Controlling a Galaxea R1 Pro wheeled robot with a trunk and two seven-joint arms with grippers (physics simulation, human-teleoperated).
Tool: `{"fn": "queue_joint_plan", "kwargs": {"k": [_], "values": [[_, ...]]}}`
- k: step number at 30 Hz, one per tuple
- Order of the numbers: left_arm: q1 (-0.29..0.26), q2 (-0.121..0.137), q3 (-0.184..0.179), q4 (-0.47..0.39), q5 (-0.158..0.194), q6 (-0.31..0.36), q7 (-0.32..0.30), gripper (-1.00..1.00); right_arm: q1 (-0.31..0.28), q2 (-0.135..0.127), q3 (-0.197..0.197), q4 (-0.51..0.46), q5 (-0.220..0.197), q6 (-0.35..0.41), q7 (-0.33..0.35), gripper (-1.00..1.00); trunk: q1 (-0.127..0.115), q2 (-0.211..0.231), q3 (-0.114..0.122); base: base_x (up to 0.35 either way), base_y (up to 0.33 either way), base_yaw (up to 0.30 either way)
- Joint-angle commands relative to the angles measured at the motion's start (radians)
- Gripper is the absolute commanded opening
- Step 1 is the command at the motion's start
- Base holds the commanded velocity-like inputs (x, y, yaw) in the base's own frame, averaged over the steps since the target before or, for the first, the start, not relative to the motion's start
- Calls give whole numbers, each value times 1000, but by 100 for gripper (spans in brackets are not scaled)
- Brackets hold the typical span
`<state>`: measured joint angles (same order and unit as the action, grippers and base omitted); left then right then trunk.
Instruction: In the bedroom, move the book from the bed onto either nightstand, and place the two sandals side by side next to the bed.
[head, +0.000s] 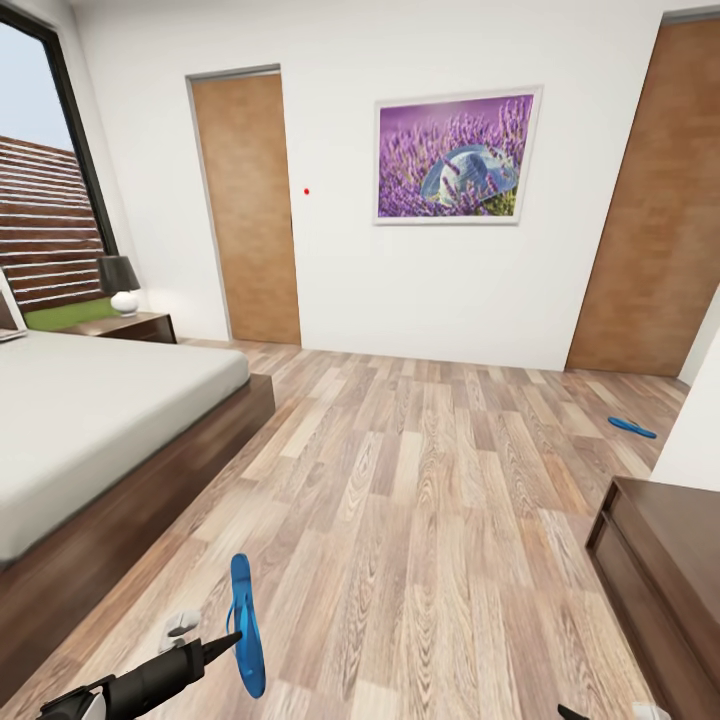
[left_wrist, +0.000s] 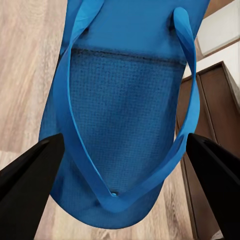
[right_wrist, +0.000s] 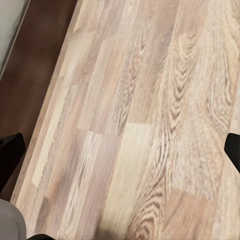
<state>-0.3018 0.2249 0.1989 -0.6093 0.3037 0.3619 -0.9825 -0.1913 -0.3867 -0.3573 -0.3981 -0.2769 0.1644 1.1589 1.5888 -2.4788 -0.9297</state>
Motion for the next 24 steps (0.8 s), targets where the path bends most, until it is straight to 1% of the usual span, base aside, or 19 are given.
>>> {"fn": "queue_joint_plan", "kwargs": {"k": [1,18,20,22,23,24], "values": [[0,0,1,0,4,9,-3,-100,0,0,-3,1,-4,10,4,100,-4,7,2,0,0,0],[0,-2,-1,0,4,9,0,-100,0,0,-2,0,-4,10,3,100,-69,126,55,0,0,0],[0,-16,-1,1,3,-3,56,-100,0,0,-1,17,-4,10,2,100,-77,140,62,0,0,0],[0,-29,-1,11,2,-45,133,-100,0,1,1,37,1,10,1,100,-85,154,68,0,0,0],[0,-57,-3,67,-1,-149,248,-100,0,6,3,56,21,10,-47,100,-88,161,71,0,0,0],[0,-67,-3,90,-3,-185,280,-100,0,11,3,59,35,9,-83,100,-92,168,74,0,0,0]]}}
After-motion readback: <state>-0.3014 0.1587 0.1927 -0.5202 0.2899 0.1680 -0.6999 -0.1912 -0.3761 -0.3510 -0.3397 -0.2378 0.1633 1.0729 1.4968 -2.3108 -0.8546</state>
